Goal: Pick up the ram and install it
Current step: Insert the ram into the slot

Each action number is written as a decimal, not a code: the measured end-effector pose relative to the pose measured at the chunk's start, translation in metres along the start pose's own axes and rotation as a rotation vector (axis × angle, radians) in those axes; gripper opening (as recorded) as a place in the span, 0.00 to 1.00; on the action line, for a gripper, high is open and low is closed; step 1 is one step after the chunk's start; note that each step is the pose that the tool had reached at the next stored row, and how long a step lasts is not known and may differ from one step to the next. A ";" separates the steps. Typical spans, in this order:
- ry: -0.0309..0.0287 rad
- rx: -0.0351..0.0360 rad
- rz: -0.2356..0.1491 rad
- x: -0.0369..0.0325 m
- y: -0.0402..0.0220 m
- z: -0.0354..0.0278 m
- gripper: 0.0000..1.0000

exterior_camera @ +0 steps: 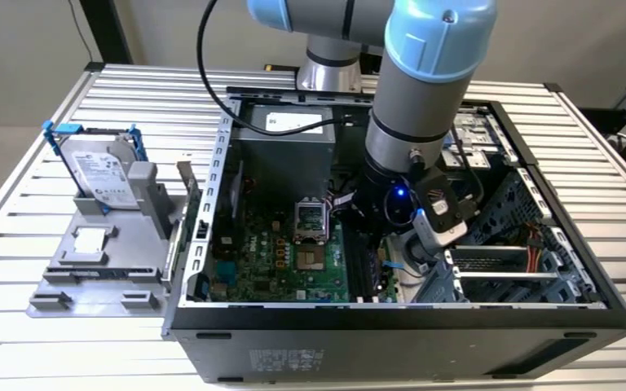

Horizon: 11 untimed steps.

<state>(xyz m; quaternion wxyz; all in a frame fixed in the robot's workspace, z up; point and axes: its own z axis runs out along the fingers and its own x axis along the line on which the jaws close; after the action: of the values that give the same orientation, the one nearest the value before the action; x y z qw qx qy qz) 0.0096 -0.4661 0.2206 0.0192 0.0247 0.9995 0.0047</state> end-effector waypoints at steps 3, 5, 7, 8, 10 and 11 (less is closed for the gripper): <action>0.0001 -0.0002 -0.002 -0.0001 0.0000 -0.0002 0.00; 0.0002 0.0004 -0.002 -0.0002 -0.0003 -0.0014 0.00; 0.0002 0.0001 -0.003 -0.0004 -0.0004 -0.0034 0.00; 0.0002 0.0000 -0.003 -0.0004 -0.0004 -0.0049 0.00; 0.0001 -0.0005 -0.004 -0.0006 -0.0006 -0.0071 0.00; 0.0001 -0.0007 -0.004 -0.0006 -0.0006 -0.0070 0.00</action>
<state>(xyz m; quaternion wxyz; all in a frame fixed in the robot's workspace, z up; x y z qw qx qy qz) 0.0099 -0.4668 0.2276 0.0192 0.0226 0.9995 0.0050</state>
